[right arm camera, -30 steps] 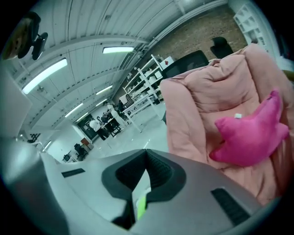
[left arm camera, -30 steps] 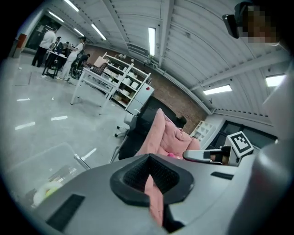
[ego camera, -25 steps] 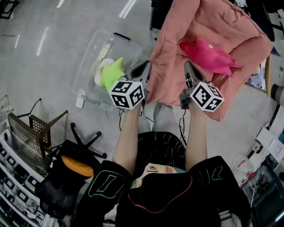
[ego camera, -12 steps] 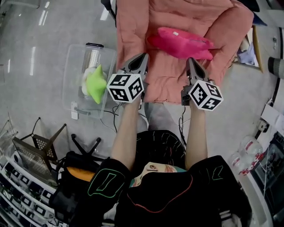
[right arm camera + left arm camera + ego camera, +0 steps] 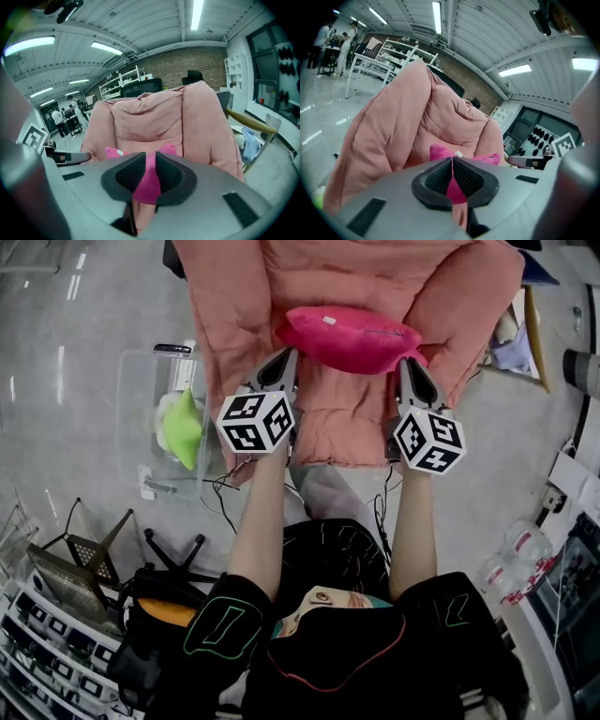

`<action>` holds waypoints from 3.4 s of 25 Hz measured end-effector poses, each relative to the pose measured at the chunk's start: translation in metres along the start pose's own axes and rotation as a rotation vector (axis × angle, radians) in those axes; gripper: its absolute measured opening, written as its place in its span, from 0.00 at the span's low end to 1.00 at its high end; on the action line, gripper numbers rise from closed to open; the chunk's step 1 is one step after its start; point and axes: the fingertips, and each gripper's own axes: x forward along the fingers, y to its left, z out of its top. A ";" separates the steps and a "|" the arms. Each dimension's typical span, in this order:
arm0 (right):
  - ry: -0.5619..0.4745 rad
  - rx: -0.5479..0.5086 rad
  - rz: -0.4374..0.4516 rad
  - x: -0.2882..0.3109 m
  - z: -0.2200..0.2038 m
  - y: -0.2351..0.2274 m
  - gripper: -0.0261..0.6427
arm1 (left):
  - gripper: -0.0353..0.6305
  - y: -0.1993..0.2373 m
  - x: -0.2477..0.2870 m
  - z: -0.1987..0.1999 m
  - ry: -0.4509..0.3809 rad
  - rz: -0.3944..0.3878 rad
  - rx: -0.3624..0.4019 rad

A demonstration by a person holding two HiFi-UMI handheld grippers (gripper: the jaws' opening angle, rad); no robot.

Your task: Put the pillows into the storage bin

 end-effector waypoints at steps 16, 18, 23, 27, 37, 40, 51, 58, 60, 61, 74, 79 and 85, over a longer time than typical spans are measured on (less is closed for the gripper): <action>0.048 0.065 0.024 0.069 -0.017 -0.042 0.38 | 0.57 0.037 0.087 -0.014 0.077 0.041 -0.071; 0.043 0.074 0.034 0.071 -0.016 -0.043 0.38 | 0.57 0.037 0.094 -0.015 0.077 0.025 -0.084; 0.041 0.084 0.057 0.073 -0.013 -0.039 0.35 | 0.41 0.025 0.099 -0.011 0.053 -0.032 -0.098; 0.065 0.113 0.082 0.062 -0.015 -0.034 0.23 | 0.34 0.015 0.087 -0.013 0.051 -0.035 -0.079; -0.006 0.124 0.089 -0.003 0.007 -0.001 0.20 | 0.32 -0.019 0.014 0.014 -0.051 -0.052 -0.028; -0.044 0.113 0.094 -0.028 0.018 0.012 0.20 | 0.32 -0.030 -0.015 0.022 -0.087 -0.061 -0.015; -0.146 0.028 0.204 -0.076 0.078 0.094 0.19 | 0.31 -0.034 -0.123 0.081 -0.275 0.002 0.000; -0.203 -0.056 0.327 -0.088 0.119 0.175 0.19 | 0.31 -0.011 -0.201 0.124 -0.423 0.066 0.004; -0.209 -0.089 0.377 -0.088 0.126 0.207 0.19 | 0.31 0.005 -0.227 0.132 -0.467 0.101 -0.008; -0.210 -0.105 0.402 -0.087 0.128 0.224 0.19 | 0.31 0.015 -0.240 0.136 -0.488 0.120 -0.014; -0.092 -0.263 0.679 -0.069 0.073 0.454 0.20 | 0.32 0.166 -0.417 0.113 -0.630 0.387 -0.149; 0.008 -0.335 0.770 -0.065 0.030 0.536 0.20 | 0.32 0.221 -0.481 0.080 -0.641 0.494 -0.243; 0.106 -0.442 0.830 -0.097 -0.011 0.641 0.20 | 0.33 0.268 -0.579 0.047 -0.655 0.562 -0.359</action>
